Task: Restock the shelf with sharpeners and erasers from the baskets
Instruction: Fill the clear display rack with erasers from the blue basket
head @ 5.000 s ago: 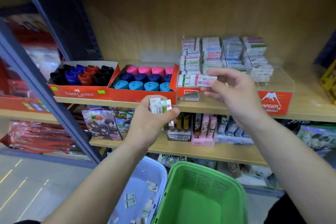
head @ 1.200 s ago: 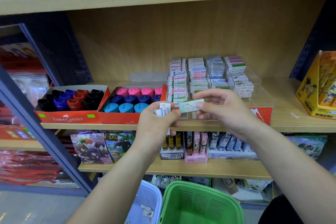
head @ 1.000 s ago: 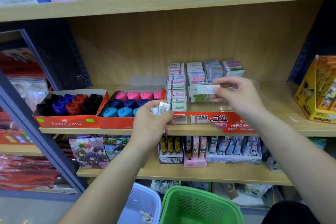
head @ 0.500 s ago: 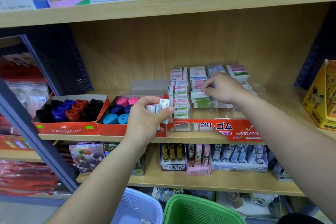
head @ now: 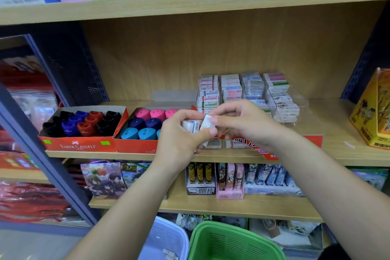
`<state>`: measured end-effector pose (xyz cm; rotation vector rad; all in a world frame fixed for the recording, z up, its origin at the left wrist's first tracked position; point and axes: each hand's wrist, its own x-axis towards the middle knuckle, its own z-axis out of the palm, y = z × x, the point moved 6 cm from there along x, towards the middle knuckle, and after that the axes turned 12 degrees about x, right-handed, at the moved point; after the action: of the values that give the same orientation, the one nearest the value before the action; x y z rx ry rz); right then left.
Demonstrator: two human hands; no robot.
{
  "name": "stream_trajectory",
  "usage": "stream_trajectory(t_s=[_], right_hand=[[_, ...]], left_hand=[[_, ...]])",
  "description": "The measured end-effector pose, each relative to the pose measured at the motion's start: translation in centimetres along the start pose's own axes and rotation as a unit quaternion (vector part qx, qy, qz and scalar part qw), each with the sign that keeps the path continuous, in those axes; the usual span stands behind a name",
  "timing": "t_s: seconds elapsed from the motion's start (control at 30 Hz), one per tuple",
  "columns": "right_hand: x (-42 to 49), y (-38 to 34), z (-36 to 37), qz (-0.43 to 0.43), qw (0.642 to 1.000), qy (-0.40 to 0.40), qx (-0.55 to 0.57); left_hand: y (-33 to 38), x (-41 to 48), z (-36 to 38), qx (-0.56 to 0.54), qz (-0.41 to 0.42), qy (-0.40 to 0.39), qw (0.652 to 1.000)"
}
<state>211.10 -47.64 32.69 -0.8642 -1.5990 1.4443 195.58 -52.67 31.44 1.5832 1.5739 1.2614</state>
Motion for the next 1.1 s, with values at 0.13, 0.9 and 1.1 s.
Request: stream_trajectory(t_s=[0.13, 0.9, 1.1], right_hand=[[-0.5, 0.3, -0.7, 0.019, 0.996, 0.014, 0.088], [-3.1, 0.8, -1.6, -0.079, 0.994, 0.048, 0.065], [-3.9, 1.6, -2.3, -0.032, 0.997, 0.056, 0.033]], left_hand=[[-0.3, -0.6, -0.9, -0.066, -0.021, 0.003, 0.998], [0.3, -2.0, -0.1, -0.031, -0.001, -0.017, 0.999], [0.0, -1.4, 1.4, -0.020, -0.001, -0.042, 0.999]])
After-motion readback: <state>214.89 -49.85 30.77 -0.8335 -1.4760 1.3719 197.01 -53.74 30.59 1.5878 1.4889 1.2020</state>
